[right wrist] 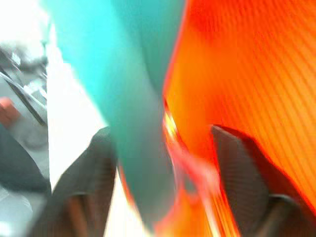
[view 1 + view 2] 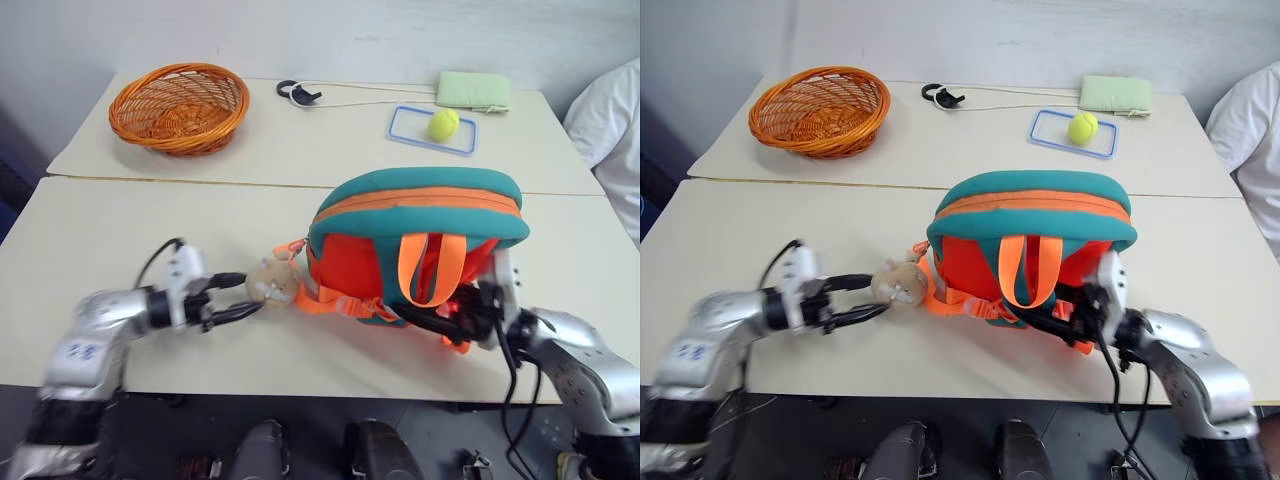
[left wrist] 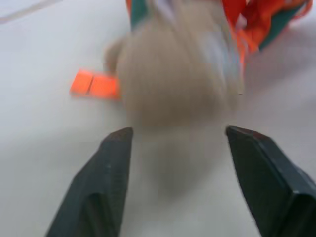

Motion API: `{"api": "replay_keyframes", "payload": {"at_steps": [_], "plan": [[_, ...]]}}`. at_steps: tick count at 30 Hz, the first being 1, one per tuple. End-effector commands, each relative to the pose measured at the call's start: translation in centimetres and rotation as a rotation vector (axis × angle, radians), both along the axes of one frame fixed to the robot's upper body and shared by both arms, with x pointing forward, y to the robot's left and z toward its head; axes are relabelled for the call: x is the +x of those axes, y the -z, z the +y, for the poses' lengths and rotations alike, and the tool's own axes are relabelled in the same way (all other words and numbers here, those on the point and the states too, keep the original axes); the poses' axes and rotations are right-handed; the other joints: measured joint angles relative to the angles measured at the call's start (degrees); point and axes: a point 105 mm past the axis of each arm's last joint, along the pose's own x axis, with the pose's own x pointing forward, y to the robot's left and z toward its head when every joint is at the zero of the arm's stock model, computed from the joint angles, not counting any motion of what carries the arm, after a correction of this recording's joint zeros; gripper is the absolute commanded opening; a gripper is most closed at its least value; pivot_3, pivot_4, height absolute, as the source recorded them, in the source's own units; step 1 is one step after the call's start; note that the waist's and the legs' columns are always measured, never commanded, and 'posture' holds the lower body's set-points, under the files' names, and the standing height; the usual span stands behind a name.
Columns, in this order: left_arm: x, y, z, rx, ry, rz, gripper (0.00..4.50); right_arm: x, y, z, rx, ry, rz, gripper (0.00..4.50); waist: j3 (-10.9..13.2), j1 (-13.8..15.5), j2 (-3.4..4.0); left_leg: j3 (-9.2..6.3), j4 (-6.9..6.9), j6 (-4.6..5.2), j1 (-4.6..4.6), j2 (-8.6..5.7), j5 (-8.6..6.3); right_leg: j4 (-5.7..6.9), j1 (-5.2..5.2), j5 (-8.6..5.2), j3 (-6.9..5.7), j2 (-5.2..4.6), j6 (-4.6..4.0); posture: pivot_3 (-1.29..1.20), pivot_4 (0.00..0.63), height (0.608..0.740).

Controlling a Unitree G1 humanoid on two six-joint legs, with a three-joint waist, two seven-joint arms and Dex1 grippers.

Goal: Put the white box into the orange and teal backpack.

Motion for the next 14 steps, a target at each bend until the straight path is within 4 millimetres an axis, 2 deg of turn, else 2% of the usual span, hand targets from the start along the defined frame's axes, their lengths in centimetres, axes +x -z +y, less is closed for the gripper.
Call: {"api": "replay_keyframes", "payload": {"at_steps": [1, 2, 4, 6, 8, 11, 14], "plan": [[-2.5, -0.1, 2.2, 0.014, -0.06, -0.052, 4.48, -0.3, -1.1, -5.4, -0.122, 0.134, -0.123, 4.3, 0.0, 0.1, 0.0, 0.0, 0.03, 0.04, 0.02, -0.03, -0.03, -0.01, 0.04, 0.0, 0.0, -0.04, 0.0, 0.0, 0.15, 0.74], [-2.7, -0.2, 2.5, 0.02, -0.071, -0.071, 4.5, -0.5, -0.8, -6.0, -0.139, 0.137, -0.118, 4.47, 0.0, 0.2, 0.0, 0.0, 0.02, 0.1, 0.04, -0.08, -0.07, -0.06, 0.08, 0.0, 0.0, -0.11, 0.0, 0.0, 0.15, 0.74], [-2.3, -1.1, 4.4, -0.062, -0.231, -0.133, 4.5, -1.1, 1.3, -8.8, -0.268, 0.146, -0.107, 4.47, 0.0, 0.9, -0.03, -0.05, 0.04, 0.27, 0.1, -0.1, -0.16, -0.08, 0.18, 0.01, -0.05, -0.17, 0.0, 0.0, 0.15, 0.74], [-2.6, -0.8, 5.5, -0.046, -0.295, -0.17, 4.5, -1.1, 2.5, -11.0, -0.363, 0.168, -0.132, 4.47, 0.0, 1.4, -0.05, -0.05, 0.01, 0.4, 0.37, -0.08, -0.21, -0.13, 0.45, 0.02, -0.05, -0.17, 0.0, 0.0, 0.15, 0.74], [-2.8, -0.6, 5.9, -0.012, -0.318, -0.209, 4.5, -0.8, 2.8, -11.4, -0.369, 0.177, -0.154, 4.47, 0.0, 1.3, 0.08, -0.01, -0.15, 0.32, 0.86, -0.02, -0.3, -0.4, 0.93, 0.0, -0.11, -0.15, -0.04, 0.0, 0.15, 0.74], [-2.8, 0.2, 6.4, 0.08, -0.345, -0.226, 4.5, -0.1, 3.0, -11.4, -0.363, 0.18, -0.183, 4.47, 0.0, 1.0, 0.34, 0.02, -0.17, 0.27, 0.85, 0.0, -0.34, -0.42, 0.89, -0.01, -0.1, -0.15, -0.05, 0.0, 0.15, 0.74], [-2.8, 0.4, 6.1, 0.065, -0.325, -0.217, 4.5, 0.8, 3.1, -11.5, -0.347, 0.217, -0.206, 4.47, 0.0, 0.3, 0.37, 0.03, -0.21, 0.19, 0.85, 0.05, -0.33, -0.4, 0.86, -0.02, -0.16, -0.1, -0.07, 0.0, 0.15, 0.74]]}}
